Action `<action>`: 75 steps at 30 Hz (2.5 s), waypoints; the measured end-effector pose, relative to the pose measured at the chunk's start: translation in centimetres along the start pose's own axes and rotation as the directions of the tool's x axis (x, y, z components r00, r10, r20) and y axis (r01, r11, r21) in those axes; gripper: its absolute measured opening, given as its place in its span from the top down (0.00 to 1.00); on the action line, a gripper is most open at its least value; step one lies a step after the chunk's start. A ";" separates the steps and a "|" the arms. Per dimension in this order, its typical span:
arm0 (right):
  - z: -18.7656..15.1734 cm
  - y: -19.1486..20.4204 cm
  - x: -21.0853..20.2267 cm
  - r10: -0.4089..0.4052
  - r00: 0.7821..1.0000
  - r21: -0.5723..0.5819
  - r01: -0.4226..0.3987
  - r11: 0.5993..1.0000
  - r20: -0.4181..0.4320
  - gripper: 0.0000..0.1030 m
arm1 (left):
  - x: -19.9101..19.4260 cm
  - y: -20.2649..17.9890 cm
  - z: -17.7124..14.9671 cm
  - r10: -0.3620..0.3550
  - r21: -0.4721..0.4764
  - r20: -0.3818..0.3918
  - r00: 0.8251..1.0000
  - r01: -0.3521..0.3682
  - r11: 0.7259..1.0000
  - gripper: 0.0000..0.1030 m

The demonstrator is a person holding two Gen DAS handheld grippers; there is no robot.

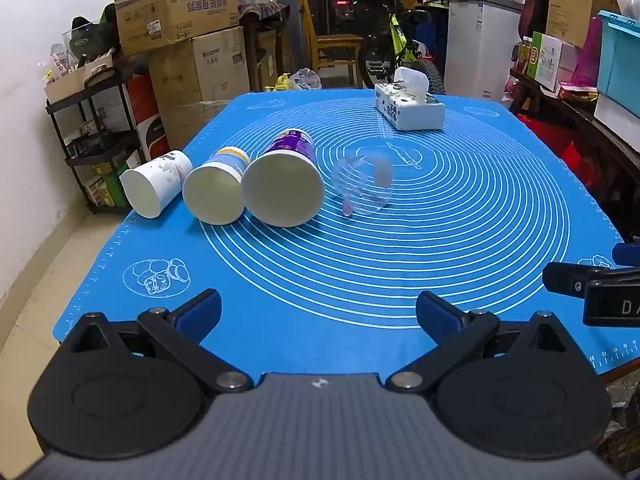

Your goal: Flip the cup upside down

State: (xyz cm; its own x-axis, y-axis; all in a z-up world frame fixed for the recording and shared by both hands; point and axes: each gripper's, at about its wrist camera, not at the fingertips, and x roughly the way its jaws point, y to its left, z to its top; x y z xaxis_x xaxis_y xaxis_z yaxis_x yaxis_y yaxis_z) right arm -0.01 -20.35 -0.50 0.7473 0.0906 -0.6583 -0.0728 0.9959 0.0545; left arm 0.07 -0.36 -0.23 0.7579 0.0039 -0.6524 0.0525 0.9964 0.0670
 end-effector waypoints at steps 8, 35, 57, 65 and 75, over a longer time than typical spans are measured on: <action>0.0 0.0 0.0 0.001 1.000 -0.002 -0.001 1.000 -0.002 0.03 | 0.0 -0.1 0.0 0.001 0.000 0.000 1.000 -0.001 1.000 0.01; 0.0 0.3 0.0 -0.004 1.000 -0.016 0.004 1.000 -0.015 0.03 | 0.0 -0.2 0.0 0.004 0.005 -0.003 1.000 -0.004 1.000 0.01; 0.0 0.2 0.1 -0.003 1.000 -0.015 0.003 1.000 -0.016 0.03 | 0.1 -0.4 0.0 0.008 0.007 -0.005 1.000 -0.008 1.000 0.01; 0.0 0.1 0.2 -0.002 1.000 -0.014 0.002 1.000 -0.017 0.03 | 0.4 -0.4 -0.1 0.008 0.007 -0.007 1.000 -0.008 1.000 0.01; -0.2 -0.1 0.4 0.002 1.000 -0.013 -0.003 1.000 -0.014 0.03 | 0.6 -0.1 -0.2 0.016 0.012 -0.002 1.000 -0.016 1.000 0.01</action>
State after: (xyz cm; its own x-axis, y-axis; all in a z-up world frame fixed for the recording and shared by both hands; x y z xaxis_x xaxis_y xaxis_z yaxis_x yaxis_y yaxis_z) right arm 0.13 -20.38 -0.93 0.7379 0.0929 -0.6685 -0.0836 0.9954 0.0461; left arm 0.42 -0.45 -0.76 0.7572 0.0198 -0.6529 0.0481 0.9951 0.0860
